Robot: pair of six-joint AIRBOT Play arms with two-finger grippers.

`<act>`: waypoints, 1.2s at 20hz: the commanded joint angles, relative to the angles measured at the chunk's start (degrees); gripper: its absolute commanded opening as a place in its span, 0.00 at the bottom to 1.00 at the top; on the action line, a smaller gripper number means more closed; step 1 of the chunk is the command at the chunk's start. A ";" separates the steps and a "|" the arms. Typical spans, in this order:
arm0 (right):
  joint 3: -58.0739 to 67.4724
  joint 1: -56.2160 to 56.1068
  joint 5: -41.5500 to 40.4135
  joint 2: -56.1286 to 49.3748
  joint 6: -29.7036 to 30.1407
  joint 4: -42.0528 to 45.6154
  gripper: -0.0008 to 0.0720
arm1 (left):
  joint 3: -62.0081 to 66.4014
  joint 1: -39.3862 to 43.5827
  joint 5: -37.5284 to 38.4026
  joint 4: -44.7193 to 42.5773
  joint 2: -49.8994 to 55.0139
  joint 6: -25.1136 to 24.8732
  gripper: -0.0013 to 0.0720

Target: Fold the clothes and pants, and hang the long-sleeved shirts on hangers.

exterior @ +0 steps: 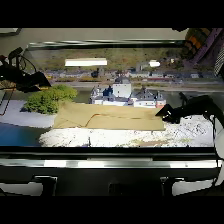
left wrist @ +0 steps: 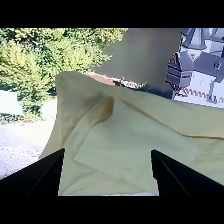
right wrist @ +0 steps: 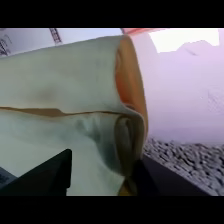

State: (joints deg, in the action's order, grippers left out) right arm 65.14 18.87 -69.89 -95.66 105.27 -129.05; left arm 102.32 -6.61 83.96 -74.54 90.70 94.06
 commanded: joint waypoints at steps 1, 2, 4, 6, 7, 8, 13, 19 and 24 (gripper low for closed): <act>-0.37 -2.40 1.75 -0.33 0.35 0.57 0.45 | 0.07 0.04 0.52 -0.07 -0.17 0.04 0.85; -0.33 -2.67 1.33 -0.11 0.46 0.39 0.23 | 0.07 0.04 0.76 -0.02 -0.15 0.04 0.85; -0.26 -2.60 0.17 1.97 0.39 0.04 0.05 | -0.04 0.04 0.96 0.63 -0.04 -0.20 0.60; 0.85 -2.60 -2.16 5.27 -1.57 1.60 0.05 | -0.55 0.33 0.87 2.54 0.68 -0.13 0.10; 2.01 -2.60 -3.76 6.84 -3.26 3.06 0.05 | -1.27 0.85 0.61 4.46 1.33 -0.13 0.04; 3.45 -2.58 -5.44 8.41 -4.92 4.68 0.05 | -2.32 1.57 0.04 6.49 2.08 -0.13 0.04; 13.38 -2.60 -12.33 15.72 -12.44 13.03 0.05 | -14.58 10.32 -14.47 20.50 4.90 -0.17 0.04; 20.35 -2.60 -16.68 20.83 -16.83 14.86 0.05 | -17.70 28.41 -30.56 42.36 14.10 -5.18 0.04; 20.81 -2.60 -17.49 21.31 -17.90 15.32 0.05 | -15.43 40.61 -37.70 52.48 21.46 -5.60 0.04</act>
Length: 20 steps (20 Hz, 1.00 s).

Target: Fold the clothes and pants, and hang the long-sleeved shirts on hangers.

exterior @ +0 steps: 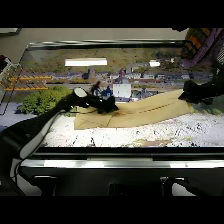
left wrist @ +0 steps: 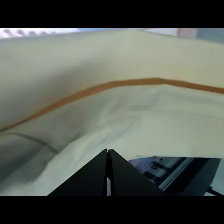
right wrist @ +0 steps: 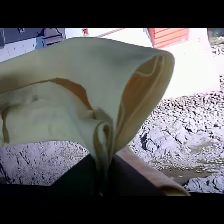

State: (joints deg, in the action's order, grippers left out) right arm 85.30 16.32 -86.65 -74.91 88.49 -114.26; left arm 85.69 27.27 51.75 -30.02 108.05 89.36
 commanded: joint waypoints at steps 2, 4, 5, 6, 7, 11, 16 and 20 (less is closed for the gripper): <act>0.83 -0.04 -1.05 0.74 -1.14 0.52 0.05 | 4.09 9.62 -5.75 8.00 7.10 -0.85 0.04; 1.05 -0.02 -1.57 1.53 -1.09 1.03 0.05 | 6.88 11.37 -6.25 8.02 9.86 0.26 0.04; 1.05 -0.04 -1.77 2.21 -1.09 1.53 0.05 | 8.28 11.91 -6.27 8.02 11.23 1.14 0.04; 1.05 -0.04 -1.86 2.93 -1.09 2.05 0.05 | 9.57 12.37 -6.25 8.02 12.46 1.68 0.04; 1.05 -0.04 -1.81 3.80 -1.09 2.23 0.05 | 10.88 12.81 -6.25 8.02 13.53 2.25 0.04; 1.05 -0.04 -1.99 5.86 -1.07 2.19 0.05 | 15.87 14.58 -6.19 8.02 16.52 2.36 0.04; 1.05 -0.07 0.48 5.84 0.35 -0.11 0.05 | 16.41 10.27 7.10 4.42 14.62 1.92 0.04; 1.03 -4.22 3.17 5.68 0.46 -3.76 0.05 | 16.41 1.97 19.17 -10.60 5.66 2.82 0.04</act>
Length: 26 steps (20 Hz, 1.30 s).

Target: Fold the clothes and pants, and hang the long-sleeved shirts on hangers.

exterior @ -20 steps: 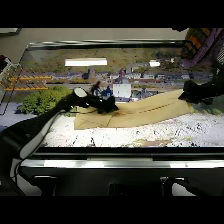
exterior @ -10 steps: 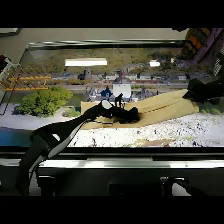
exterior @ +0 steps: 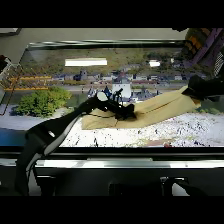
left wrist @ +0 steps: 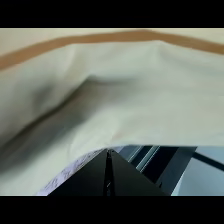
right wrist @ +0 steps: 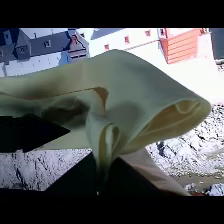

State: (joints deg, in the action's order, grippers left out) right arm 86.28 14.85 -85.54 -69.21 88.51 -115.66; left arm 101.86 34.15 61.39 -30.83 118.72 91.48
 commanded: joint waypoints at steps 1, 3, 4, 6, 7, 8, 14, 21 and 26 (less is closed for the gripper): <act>0.04 -5.16 2.80 -0.17 0.28 -2.34 0.05 | 0.24 -7.43 11.85 -13.03 -7.69 1.60 0.04; 0.04 -10.99 5.16 -0.98 -2.54 -2.23 0.05 | 0.24 -13.14 16.90 -18.49 -13.75 1.81 0.04; 0.04 -14.29 6.54 -1.55 -3.96 -2.23 0.05 | 0.24 -15.74 19.08 -20.76 -16.52 1.81 0.04; 0.04 -20.63 9.86 -2.95 -6.40 -2.19 0.05 | 0.24 -21.22 23.37 -26.18 -22.29 2.21 0.04; 0.04 -23.56 11.72 -3.74 -7.56 -2.19 0.05 | 0.22 -23.63 24.94 -28.74 -24.79 2.21 0.04; 0.04 -26.69 13.73 -4.63 -8.63 -2.19 0.05 | 0.24 -25.90 26.05 -31.28 -27.10 2.19 0.04; 0.07 -39.52 26.16 -12.09 -14.23 -2.56 0.05 | 0.22 -37.62 29.75 -35.85 -35.39 2.16 0.04; 0.07 -45.59 33.57 -19.04 -15.93 -5.86 0.05 | 0.22 -40.48 30.69 -35.85 -35.82 1.99 0.04; 0.07 -47.28 35.63 -22.08 -16.04 -8.52 0.05 | 0.09 -40.48 30.53 -35.85 -35.76 1.99 0.04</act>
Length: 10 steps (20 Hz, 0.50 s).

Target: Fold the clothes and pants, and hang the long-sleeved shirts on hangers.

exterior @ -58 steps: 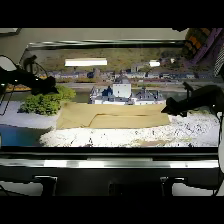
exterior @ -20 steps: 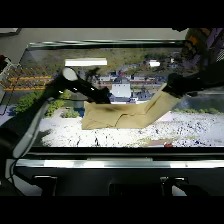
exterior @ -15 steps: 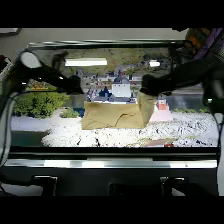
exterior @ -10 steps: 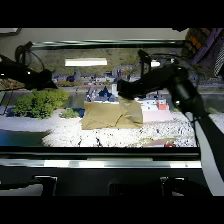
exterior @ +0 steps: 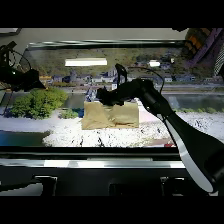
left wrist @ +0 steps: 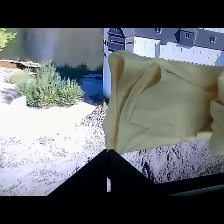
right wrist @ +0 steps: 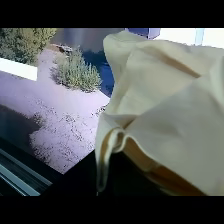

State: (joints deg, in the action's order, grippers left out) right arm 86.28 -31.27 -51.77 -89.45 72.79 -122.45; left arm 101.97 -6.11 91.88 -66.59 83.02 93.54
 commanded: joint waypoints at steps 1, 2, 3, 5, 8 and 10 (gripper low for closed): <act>0.07 -1.40 2.40 -2.40 -0.44 -2.10 0.05 | -0.02 -0.22 0.04 -0.09 -0.07 -0.07 0.04; 0.07 -1.84 3.13 -2.95 -0.46 -2.45 0.05 | -0.02 -0.22 0.04 -0.09 -0.07 -0.04 0.04; 0.07 -2.49 3.96 -3.50 -0.44 -2.86 0.05 | -0.02 -0.22 0.04 -0.09 -0.07 -0.04 0.04; 0.07 -3.28 5.90 -4.46 -0.46 -3.43 0.05 | -0.02 -0.22 0.04 -0.07 -0.07 -0.04 0.04; 0.07 -4.33 7.67 -5.38 -0.44 -5.99 0.30 | -0.02 -0.22 0.04 -0.04 -0.07 -0.02 0.04; 0.07 -5.11 8.33 -5.20 -0.39 -7.23 0.45 | -0.02 -0.22 0.04 -0.04 -0.07 0.20 0.04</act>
State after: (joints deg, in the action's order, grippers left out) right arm 86.28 -35.33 -45.17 -94.26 72.38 -127.52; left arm 101.97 -6.28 91.94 -66.63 83.00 93.51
